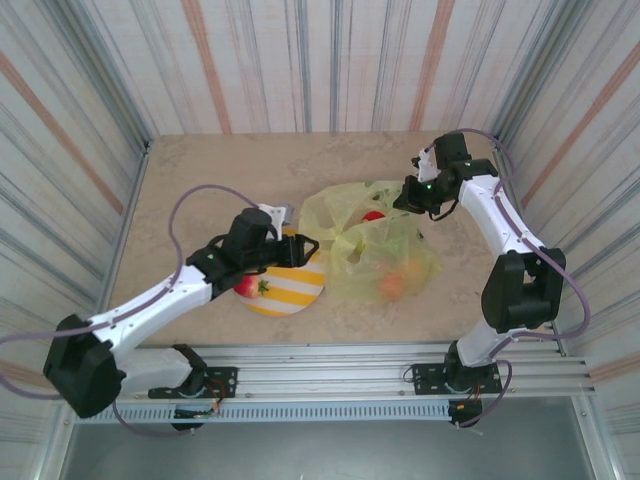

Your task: Place the fruits into the plastic bag

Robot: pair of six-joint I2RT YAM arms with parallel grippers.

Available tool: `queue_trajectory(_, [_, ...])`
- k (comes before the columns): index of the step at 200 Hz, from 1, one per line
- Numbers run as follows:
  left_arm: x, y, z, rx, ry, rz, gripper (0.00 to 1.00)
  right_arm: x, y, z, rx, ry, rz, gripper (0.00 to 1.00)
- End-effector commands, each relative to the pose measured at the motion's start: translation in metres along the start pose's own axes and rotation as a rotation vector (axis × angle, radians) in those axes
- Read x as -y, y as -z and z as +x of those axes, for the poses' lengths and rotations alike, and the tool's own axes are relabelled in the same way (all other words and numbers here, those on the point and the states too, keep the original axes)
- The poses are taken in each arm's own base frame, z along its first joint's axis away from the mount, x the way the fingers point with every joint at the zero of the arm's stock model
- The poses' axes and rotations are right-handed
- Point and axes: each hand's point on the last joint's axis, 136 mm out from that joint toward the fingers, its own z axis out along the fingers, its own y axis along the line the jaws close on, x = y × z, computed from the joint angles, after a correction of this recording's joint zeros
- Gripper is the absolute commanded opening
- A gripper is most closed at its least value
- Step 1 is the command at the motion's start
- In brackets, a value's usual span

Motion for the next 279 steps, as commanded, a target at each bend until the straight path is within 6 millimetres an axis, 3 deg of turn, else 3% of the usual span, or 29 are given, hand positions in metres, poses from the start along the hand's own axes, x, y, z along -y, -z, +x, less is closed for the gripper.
queue_trajectory(1, [-0.021, 0.024, 0.008, -0.017, -0.045, -0.07, 0.73, -0.007, -0.001, -0.006, 0.006, 0.032, -0.039, 0.0])
queue_trajectory(24, [-0.045, 0.05, 0.009, 0.007, -0.022, -0.165, 0.79, -0.005, -0.005, -0.003, -0.003, 0.028, -0.043, 0.0])
queue_trajectory(50, [-0.086, 0.076, 0.027, -0.036, 0.021, -0.356, 0.81, -0.004, -0.009, -0.001, -0.007, 0.027, -0.05, 0.0])
queue_trajectory(90, [-0.123, 0.09, 0.058, -0.124, 0.051, -0.547, 0.88, -0.003, -0.016, -0.001, -0.01, 0.02, -0.069, 0.0])
queue_trajectory(124, [-0.141, 0.081, 0.048, -0.091, 0.047, -0.589, 0.96, -0.005, -0.021, 0.0, -0.022, 0.021, -0.08, 0.0])
queue_trajectory(173, [-0.171, 0.051, 0.036, -0.146, 0.055, -0.61, 0.99, -0.003, -0.02, 0.002, -0.021, 0.023, -0.076, 0.0])
queue_trajectory(221, [-0.19, 0.018, 0.039, -0.212, 0.054, -0.628, 0.98, -0.003, -0.02, 0.002, -0.021, 0.02, -0.081, 0.0])
queue_trajectory(279, [-0.202, -0.003, 0.043, -0.26, 0.044, -0.636, 0.86, 0.0, -0.02, 0.004, -0.026, 0.014, -0.073, 0.0])
